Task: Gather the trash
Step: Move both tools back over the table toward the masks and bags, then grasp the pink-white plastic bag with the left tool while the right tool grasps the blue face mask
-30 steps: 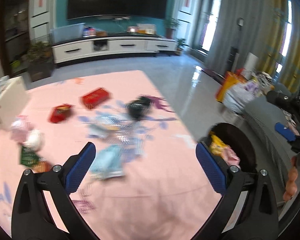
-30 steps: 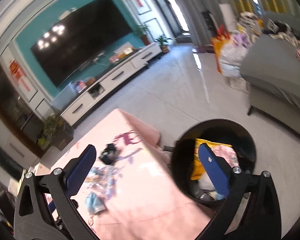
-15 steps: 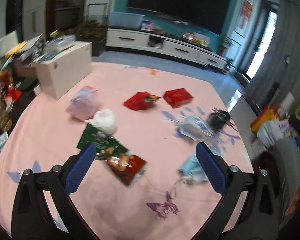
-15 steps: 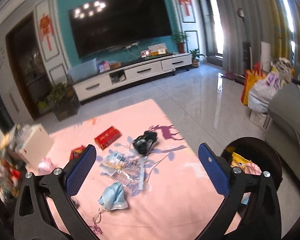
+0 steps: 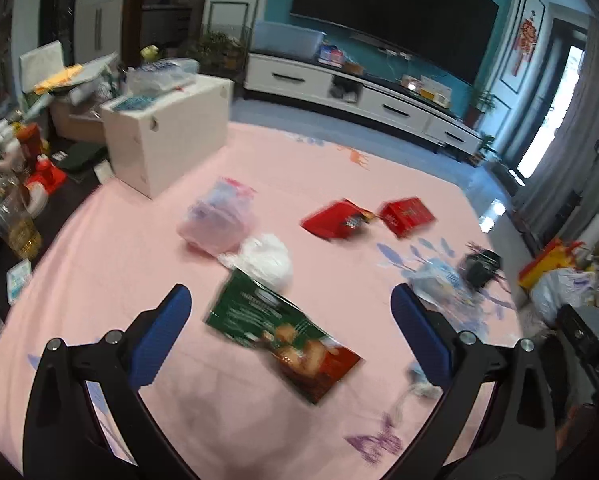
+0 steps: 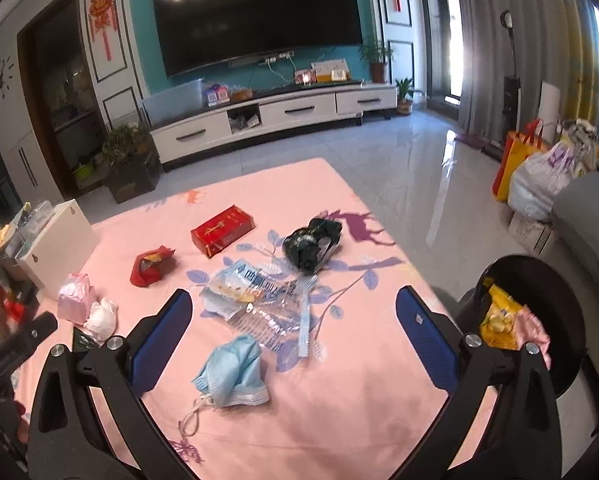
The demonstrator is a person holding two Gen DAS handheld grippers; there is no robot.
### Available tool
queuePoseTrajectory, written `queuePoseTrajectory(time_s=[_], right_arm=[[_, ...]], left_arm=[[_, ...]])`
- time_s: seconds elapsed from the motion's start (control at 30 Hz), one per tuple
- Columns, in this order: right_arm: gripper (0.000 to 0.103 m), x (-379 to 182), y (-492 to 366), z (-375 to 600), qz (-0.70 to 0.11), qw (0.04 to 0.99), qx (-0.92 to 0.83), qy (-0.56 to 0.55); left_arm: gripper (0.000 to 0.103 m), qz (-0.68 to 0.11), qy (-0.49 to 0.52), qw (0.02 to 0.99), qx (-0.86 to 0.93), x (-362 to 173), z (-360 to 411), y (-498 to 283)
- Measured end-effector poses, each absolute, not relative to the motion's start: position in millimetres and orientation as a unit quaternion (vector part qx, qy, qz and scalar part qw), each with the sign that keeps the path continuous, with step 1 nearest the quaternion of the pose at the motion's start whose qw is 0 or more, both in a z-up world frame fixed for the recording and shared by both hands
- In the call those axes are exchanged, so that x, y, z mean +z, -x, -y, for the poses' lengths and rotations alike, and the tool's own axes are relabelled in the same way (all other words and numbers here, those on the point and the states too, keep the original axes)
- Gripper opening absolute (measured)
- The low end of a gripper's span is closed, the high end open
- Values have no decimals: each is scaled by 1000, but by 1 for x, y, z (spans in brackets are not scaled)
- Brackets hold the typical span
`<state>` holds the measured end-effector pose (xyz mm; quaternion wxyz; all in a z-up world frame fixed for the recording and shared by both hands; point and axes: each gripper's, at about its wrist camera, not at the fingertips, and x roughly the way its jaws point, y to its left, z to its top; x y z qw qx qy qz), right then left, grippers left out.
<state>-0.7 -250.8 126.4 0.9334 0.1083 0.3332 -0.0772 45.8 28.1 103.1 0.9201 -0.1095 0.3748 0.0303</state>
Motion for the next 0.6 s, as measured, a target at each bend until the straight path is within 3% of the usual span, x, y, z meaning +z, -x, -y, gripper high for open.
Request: queuePoseTrajectory(time_s=[0.3,0.53,0.6], right_arm=[[100,118,-7,246,-357,925,-55,-122],[99,103,-25,246,-407,899,0,-164],[94,96,-31,243,-425,891,6,-158]], left_arm=[[100,-394,201,896,31,92,-85,-66],[99,-433,206,877,29,76,-92,-102],[100,-442,190,876,36,72,-89,-116]])
